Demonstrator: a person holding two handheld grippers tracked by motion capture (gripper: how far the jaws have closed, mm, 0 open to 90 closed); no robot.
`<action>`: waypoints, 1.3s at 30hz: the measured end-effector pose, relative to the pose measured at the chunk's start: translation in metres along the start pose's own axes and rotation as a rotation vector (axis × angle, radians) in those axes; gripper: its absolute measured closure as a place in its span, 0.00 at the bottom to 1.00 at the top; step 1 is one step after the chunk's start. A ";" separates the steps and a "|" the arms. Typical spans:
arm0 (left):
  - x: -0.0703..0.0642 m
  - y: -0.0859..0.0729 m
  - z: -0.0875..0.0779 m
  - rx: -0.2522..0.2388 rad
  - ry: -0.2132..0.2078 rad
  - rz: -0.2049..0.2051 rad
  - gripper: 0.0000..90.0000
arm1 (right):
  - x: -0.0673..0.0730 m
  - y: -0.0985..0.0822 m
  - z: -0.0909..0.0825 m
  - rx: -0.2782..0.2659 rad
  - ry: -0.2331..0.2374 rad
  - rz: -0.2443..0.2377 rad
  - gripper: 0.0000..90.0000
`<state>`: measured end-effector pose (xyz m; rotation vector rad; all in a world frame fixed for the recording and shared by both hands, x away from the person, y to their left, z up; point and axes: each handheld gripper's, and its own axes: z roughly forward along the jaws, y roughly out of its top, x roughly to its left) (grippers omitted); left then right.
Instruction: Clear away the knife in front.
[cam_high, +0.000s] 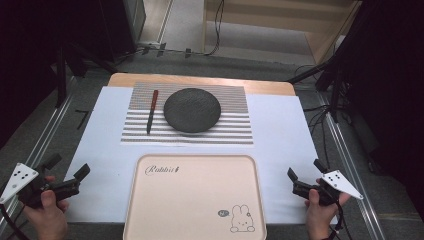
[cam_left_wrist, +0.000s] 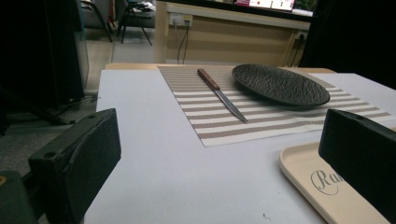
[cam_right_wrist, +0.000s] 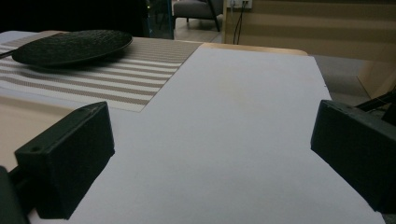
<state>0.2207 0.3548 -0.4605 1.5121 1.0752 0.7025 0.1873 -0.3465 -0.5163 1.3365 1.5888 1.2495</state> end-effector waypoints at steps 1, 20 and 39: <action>0.000 0.000 0.001 0.003 -0.001 -0.002 0.00 | 0.000 0.000 0.000 0.001 -0.002 -0.003 0.00; -0.037 0.032 0.036 0.099 -0.032 0.099 0.00 | 0.000 0.000 -0.002 -0.017 0.013 -0.004 0.00; -0.048 0.066 0.101 0.172 -0.094 0.107 0.00 | -0.002 0.000 -0.005 -0.030 0.025 0.004 0.00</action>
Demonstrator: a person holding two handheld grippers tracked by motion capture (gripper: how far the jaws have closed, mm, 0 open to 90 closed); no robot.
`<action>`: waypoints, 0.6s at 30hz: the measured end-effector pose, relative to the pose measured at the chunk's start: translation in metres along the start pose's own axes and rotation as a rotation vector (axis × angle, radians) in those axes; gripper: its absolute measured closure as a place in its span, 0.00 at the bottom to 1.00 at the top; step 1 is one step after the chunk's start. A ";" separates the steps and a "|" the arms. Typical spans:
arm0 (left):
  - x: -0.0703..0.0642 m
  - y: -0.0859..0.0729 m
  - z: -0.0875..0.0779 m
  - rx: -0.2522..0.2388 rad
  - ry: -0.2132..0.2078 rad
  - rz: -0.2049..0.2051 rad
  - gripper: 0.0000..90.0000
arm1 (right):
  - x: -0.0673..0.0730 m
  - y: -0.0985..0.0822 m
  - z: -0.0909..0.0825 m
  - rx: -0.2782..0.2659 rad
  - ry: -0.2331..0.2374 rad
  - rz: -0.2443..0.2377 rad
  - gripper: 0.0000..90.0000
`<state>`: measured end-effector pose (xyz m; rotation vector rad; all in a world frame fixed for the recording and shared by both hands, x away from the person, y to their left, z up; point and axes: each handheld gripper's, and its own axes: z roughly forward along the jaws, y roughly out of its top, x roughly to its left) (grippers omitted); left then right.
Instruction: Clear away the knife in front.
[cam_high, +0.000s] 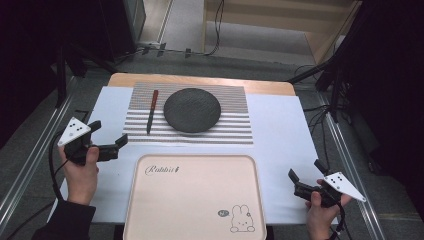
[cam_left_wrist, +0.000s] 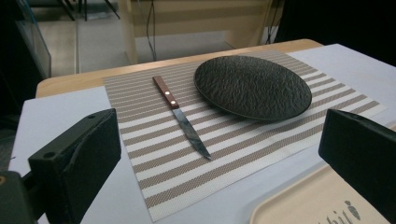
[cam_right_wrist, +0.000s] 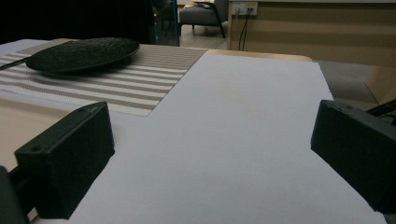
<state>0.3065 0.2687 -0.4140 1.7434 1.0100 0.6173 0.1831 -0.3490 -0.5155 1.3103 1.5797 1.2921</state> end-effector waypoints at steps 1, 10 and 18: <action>0.001 0.004 0.005 0.007 -0.002 0.002 0.00 | 0.000 0.000 0.000 -0.001 0.002 0.000 0.00; 0.007 0.017 0.027 0.027 0.006 -0.003 0.00 | -0.001 0.000 0.000 -0.002 0.001 0.001 0.00; 0.010 0.024 0.043 0.058 0.005 0.007 0.00 | -0.001 0.000 0.000 -0.001 0.000 0.001 0.00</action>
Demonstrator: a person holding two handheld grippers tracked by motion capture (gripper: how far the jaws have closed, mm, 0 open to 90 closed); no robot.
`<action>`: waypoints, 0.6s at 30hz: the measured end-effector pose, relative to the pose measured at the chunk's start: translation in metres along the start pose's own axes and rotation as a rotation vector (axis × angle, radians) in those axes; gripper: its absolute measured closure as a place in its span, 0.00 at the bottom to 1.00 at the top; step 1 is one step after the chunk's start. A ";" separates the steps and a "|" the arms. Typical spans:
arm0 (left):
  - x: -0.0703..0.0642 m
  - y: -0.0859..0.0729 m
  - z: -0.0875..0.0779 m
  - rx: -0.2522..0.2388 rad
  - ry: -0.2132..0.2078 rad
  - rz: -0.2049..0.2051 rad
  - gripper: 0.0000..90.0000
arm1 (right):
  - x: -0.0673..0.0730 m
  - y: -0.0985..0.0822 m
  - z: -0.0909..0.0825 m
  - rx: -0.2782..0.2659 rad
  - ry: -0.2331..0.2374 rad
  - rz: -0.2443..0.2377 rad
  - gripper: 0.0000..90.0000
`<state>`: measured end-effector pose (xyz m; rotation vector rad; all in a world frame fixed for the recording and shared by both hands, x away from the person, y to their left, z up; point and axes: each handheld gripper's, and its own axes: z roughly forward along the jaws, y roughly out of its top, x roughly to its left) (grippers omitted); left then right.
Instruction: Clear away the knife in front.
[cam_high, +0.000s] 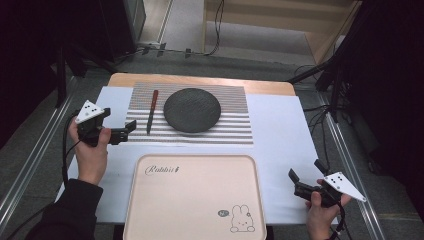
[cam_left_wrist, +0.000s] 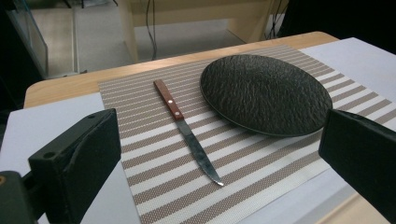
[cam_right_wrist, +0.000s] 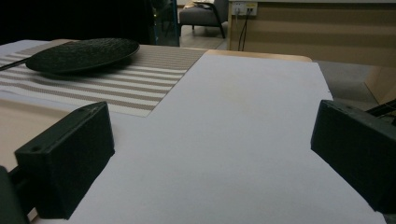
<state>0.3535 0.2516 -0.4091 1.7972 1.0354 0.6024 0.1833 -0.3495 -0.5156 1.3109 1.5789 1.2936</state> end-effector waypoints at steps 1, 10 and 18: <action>0.001 0.003 0.004 0.004 -0.002 -0.002 0.00 | 0.000 0.000 0.000 0.001 0.000 0.000 0.00; 0.002 0.016 0.025 0.042 -0.016 -0.009 0.00 | 0.000 0.000 0.000 0.003 -0.001 0.004 0.00; 0.009 0.026 0.047 0.102 -0.030 -0.029 0.00 | 0.000 0.000 0.000 0.005 -0.002 0.004 0.00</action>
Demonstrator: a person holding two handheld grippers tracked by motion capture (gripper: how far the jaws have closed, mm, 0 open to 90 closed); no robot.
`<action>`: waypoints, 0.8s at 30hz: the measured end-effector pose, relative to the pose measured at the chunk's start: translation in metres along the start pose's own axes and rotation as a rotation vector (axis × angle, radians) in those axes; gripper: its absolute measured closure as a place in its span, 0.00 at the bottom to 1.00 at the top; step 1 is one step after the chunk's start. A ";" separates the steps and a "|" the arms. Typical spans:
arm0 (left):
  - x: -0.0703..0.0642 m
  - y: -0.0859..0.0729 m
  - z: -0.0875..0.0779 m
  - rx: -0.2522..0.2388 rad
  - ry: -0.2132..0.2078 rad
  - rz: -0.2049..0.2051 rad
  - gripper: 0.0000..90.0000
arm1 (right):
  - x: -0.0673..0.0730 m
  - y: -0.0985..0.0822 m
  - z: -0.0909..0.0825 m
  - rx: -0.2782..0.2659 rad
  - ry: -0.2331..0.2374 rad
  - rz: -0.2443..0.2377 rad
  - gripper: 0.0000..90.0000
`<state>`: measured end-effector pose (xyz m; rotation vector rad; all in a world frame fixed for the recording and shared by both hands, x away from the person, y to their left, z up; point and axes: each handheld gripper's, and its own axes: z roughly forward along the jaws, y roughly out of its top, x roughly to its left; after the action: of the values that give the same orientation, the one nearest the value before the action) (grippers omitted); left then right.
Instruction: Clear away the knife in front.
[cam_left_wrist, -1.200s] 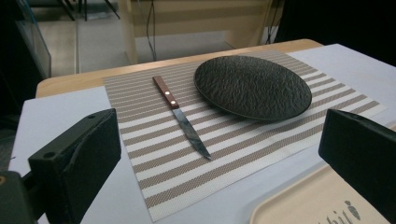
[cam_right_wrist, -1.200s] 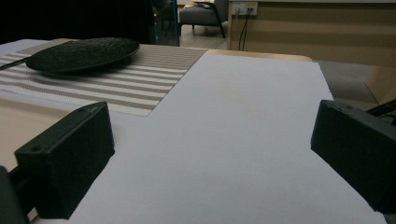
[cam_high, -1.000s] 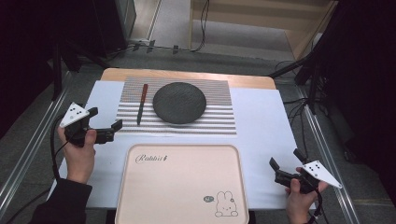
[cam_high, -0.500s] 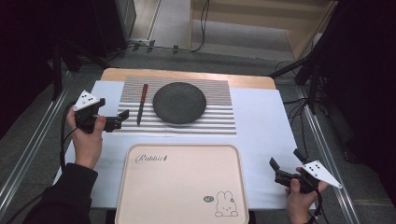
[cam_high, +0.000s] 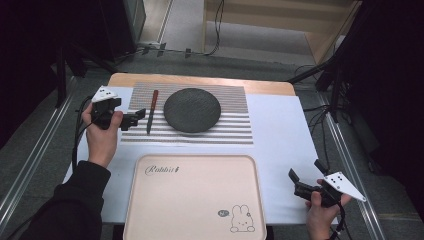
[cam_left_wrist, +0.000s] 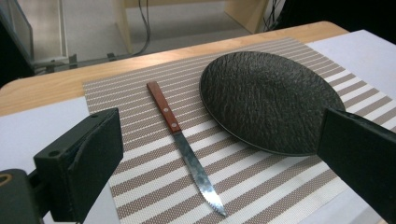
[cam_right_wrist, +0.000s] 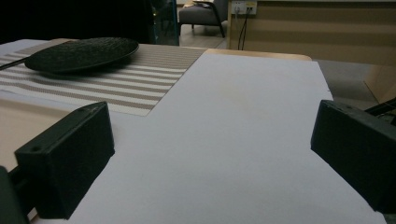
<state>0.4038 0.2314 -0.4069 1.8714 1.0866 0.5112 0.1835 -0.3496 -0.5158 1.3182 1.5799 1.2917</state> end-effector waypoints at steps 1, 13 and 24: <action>0.003 0.003 0.007 0.013 0.009 -0.002 0.02 | 0.000 0.000 0.000 0.000 0.000 -0.001 0.00; 0.016 0.008 0.052 0.148 0.011 -0.041 0.05 | -0.001 0.000 0.000 -0.003 0.002 0.008 0.00; 0.025 0.020 0.087 0.248 0.015 -0.066 0.10 | 0.000 0.000 0.000 0.002 0.007 0.004 0.00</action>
<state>0.4877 0.2050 -0.4370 2.0399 1.2645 0.3663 0.1833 -0.3500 -0.5159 1.3197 1.5846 1.2989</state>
